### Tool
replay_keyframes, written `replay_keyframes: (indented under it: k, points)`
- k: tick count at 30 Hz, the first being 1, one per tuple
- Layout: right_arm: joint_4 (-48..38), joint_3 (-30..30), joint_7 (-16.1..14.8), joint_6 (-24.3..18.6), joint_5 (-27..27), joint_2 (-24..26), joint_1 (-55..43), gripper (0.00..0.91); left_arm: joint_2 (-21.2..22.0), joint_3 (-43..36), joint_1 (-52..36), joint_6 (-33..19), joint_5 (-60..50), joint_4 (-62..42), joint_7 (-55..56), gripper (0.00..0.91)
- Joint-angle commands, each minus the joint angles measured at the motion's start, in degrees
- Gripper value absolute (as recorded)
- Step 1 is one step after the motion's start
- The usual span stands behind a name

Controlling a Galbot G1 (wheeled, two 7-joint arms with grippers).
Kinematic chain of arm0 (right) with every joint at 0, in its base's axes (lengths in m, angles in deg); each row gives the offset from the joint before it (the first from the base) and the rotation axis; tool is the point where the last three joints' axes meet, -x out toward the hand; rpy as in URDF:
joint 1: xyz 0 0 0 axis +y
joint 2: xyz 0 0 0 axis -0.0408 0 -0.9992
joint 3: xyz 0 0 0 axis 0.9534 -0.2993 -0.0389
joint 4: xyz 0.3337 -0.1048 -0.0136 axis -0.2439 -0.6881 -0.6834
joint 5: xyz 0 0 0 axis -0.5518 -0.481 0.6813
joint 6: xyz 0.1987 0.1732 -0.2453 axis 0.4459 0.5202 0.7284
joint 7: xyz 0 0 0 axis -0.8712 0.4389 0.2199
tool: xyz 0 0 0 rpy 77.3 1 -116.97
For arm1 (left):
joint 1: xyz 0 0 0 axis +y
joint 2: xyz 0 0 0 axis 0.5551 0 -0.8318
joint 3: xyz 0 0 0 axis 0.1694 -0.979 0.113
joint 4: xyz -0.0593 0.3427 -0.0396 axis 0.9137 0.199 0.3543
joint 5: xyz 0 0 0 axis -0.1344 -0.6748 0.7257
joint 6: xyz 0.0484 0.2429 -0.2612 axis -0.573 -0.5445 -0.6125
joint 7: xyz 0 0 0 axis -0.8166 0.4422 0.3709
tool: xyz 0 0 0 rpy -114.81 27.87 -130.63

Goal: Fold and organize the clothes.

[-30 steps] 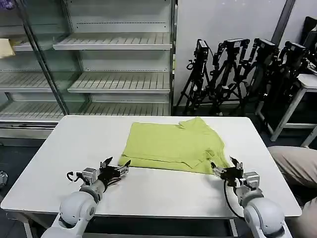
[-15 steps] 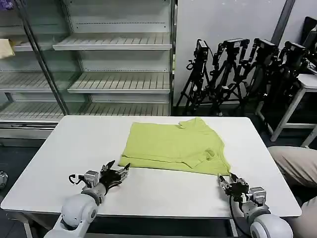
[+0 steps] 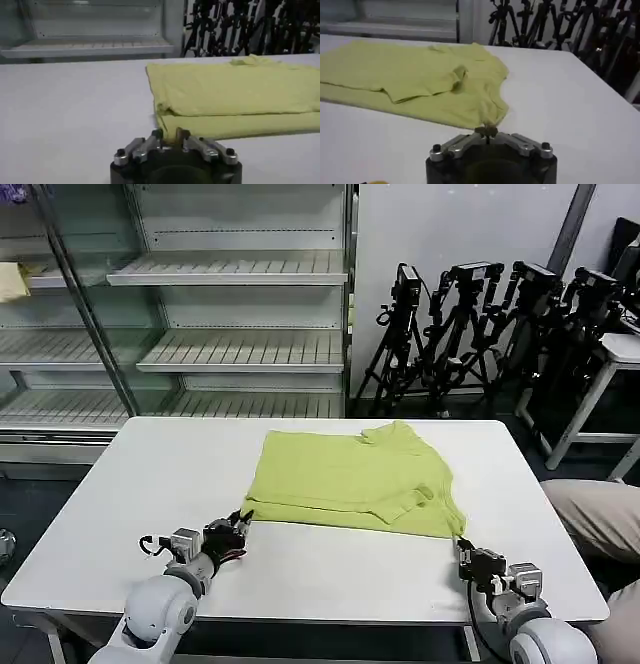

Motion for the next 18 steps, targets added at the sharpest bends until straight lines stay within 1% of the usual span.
replay_keyframes:
  k: [1, 8, 9, 10, 18]
  points:
    - [0.00, 0.13, 0.03, 0.02, -0.18, -0.06, 0.15, 0.000, 0.04, -0.03, 0.10, 0.18, -0.16, -0.13, 0.02, 0.020]
    - [0.73, 0.42, -0.11, 0.00, -0.16, 0.05, 0.88, 0.000, 0.18, 0.06, 0.36, 0.16, -0.38, 0.30, -0.10, 0.020]
    - [1.03, 0.47, -0.11, 0.00, -0.14, 0.07, 1.24, 0.262, 0.15, 0.06, 0.40, 0.16, -0.38, 0.37, -0.14, 0.020]
    - [1.44, 0.57, -0.15, -0.01, -0.07, 0.05, 1.59, 0.907, 0.15, 0.06, 0.43, 0.15, -0.37, 0.41, -0.16, 0.020]
    - [7.16, 1.77, -0.49, -0.09, 1.61, -0.39, 3.27, 0.907, 0.10, 0.28, 0.56, 0.09, -0.39, 0.61, -0.17, 0.020]
